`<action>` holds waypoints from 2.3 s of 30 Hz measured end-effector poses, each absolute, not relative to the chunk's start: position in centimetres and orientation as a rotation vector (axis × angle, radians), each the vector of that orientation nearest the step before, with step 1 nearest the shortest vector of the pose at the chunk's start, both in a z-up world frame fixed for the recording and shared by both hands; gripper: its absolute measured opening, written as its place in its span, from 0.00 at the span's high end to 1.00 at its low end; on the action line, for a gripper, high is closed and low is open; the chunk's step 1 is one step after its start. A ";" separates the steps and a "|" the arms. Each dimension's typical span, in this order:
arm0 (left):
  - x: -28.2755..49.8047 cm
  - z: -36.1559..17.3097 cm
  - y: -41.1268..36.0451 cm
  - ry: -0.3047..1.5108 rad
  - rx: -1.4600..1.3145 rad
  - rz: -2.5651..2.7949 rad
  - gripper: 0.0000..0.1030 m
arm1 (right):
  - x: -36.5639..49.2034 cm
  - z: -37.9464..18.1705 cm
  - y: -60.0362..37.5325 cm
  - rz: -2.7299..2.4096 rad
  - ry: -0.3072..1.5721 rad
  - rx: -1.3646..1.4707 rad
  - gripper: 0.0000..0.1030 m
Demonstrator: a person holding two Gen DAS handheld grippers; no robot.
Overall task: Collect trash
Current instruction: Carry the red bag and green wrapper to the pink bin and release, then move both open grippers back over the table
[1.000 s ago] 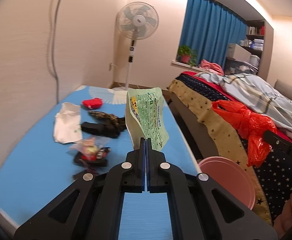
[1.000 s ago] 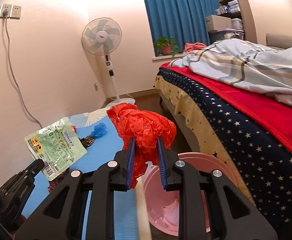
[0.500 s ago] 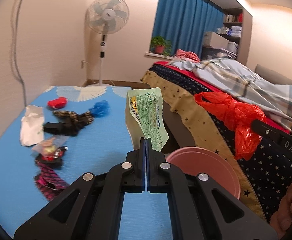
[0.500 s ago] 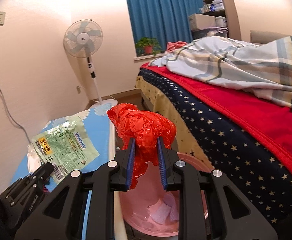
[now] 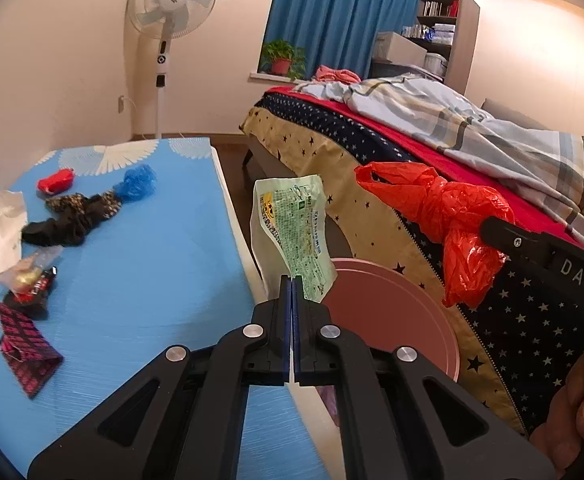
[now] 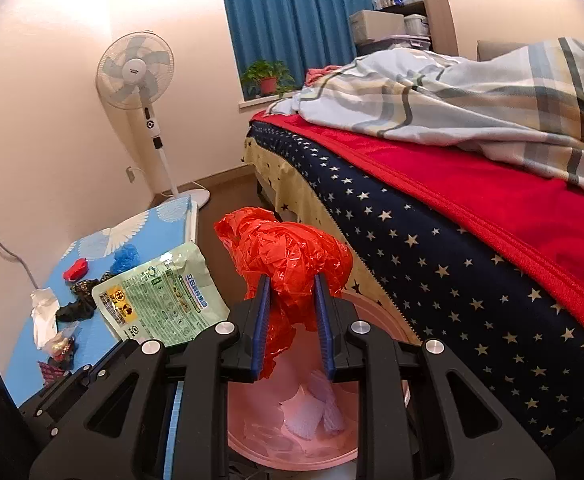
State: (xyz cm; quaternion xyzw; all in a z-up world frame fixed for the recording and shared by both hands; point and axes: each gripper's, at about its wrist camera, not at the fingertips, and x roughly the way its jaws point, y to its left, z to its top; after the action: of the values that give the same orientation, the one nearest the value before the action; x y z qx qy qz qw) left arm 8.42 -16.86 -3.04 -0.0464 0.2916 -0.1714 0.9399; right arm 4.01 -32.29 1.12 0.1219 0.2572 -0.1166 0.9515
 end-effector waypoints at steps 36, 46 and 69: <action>9.2 -4.6 -17.9 0.639 -0.065 -0.398 0.75 | 4.2 0.4 -33.7 -0.338 0.524 0.289 0.57; 8.3 -3.6 -15.3 0.615 -0.073 -0.355 0.75 | 3.7 1.4 -31.4 -0.232 0.471 0.270 0.57; 9.0 -2.6 -5.0 0.574 -0.170 -0.134 0.75 | 6.5 1.3 -23.8 0.026 0.439 0.262 0.75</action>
State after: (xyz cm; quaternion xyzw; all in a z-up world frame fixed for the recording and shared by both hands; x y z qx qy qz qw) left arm 8.99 -4.97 -2.60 -0.0837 0.2826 -0.0658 0.9533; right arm 6.50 -23.81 1.26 0.1296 0.2169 0.0128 0.9675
